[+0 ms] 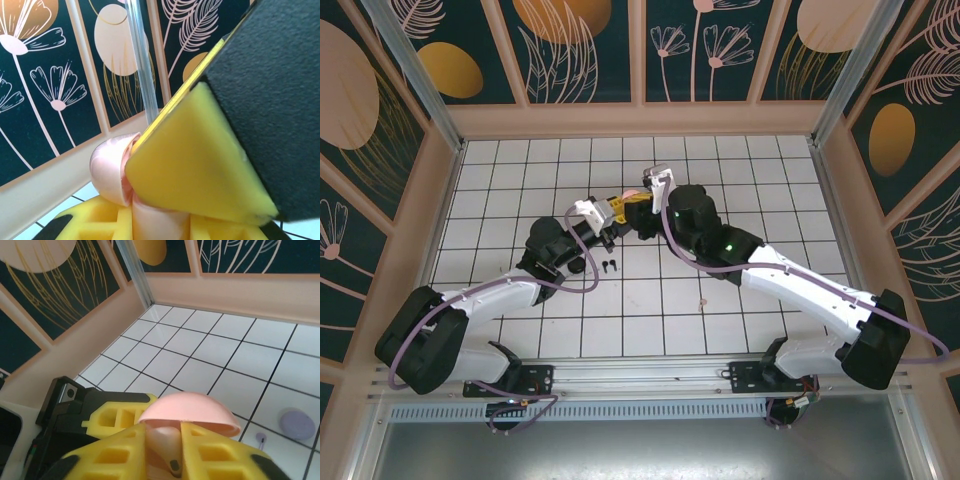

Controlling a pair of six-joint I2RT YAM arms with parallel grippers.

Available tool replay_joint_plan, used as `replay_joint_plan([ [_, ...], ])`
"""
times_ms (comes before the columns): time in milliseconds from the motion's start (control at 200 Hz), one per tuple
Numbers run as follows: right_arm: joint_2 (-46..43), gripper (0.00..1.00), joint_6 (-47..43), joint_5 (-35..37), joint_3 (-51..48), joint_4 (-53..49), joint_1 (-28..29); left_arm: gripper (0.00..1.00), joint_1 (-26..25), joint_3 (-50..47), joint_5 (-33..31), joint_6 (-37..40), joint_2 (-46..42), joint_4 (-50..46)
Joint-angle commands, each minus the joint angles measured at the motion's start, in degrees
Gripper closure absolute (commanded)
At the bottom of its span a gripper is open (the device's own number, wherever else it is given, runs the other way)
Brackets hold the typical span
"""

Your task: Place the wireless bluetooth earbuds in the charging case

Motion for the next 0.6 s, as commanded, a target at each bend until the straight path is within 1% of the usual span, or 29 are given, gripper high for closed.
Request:
replay_joint_plan([
  [0,1.33,0.63,0.77,0.69,1.95,-5.86,1.10,1.00,-0.66,2.59,0.91,-0.81,-1.50,7.11],
  [90,1.95,0.46,1.56,2.64,5.42,-8.04,1.13,1.00,-0.68,2.30,0.83,-0.92,-1.20,7.28],
  [250,1.55,0.33,3.94,5.68,11.25,-12.71,0.92,1.00,-0.68,1.49,0.16,-1.90,-0.53,8.87],
  [335,0.22,0.30,6.39,8.21,13.31,-15.83,0.75,1.00,-0.62,1.05,-0.38,-2.57,-0.07,10.09],
  [420,-2.09,0.29,9.33,9.74,13.92,-18.71,0.43,1.00,-0.68,0.76,-0.69,-3.11,0.27,10.95],
  [485,-4.68,0.28,12.06,10.85,13.06,-20.94,0.46,1.00,-0.66,0.77,-0.74,-3.30,0.44,11.16],
  [596,-9.10,0.28,19.13,13.37,9.64,-26.58,-0.62,1.00,-0.63,0.58,-0.83,-3.14,0.48,11.36],
])
